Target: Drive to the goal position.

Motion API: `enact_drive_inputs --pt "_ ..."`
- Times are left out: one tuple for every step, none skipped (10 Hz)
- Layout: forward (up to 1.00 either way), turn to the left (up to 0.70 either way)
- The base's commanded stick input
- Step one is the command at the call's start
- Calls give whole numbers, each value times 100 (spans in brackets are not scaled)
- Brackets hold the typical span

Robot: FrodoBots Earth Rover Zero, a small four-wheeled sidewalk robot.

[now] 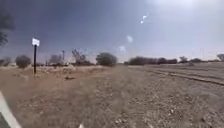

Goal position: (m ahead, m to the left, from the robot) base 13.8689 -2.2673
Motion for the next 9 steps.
enact_drive_inputs --pt "70 0" --pt "70 0" --pt "70 -35" --pt "70 -35" --pt "70 0" --pt "70 0" --pt "70 0" --pt "70 0" --pt "70 0"
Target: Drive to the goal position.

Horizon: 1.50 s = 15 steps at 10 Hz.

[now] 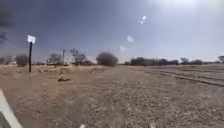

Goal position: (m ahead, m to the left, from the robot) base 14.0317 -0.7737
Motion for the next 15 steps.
enact_drive_inputs --pt "70 0" --pt "70 0" --pt "70 0" --pt "70 0" --pt "70 0" --pt "70 0" --pt "70 0" --pt "70 0" --pt "70 0" --pt "70 0" --pt "70 0" --pt "70 0" --pt "70 0" --pt "70 0" --pt "70 0"
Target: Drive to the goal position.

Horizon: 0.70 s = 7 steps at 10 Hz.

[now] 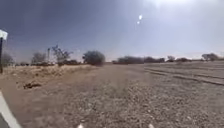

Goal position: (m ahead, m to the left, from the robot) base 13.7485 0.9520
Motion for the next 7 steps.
enact_drive_inputs --pt "70 0" --pt "70 0" --pt "70 0" --pt "70 0" --pt "70 0" --pt "70 0" --pt "70 0"
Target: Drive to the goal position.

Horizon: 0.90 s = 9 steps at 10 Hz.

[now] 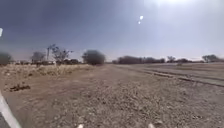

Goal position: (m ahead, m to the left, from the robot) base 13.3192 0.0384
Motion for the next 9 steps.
enact_drive_inputs --pt "70 0" --pt "70 -34" --pt "70 -27" --pt "70 -21" --pt "70 -10" --pt "70 0" --pt "70 0" --pt "70 0" --pt "70 0"
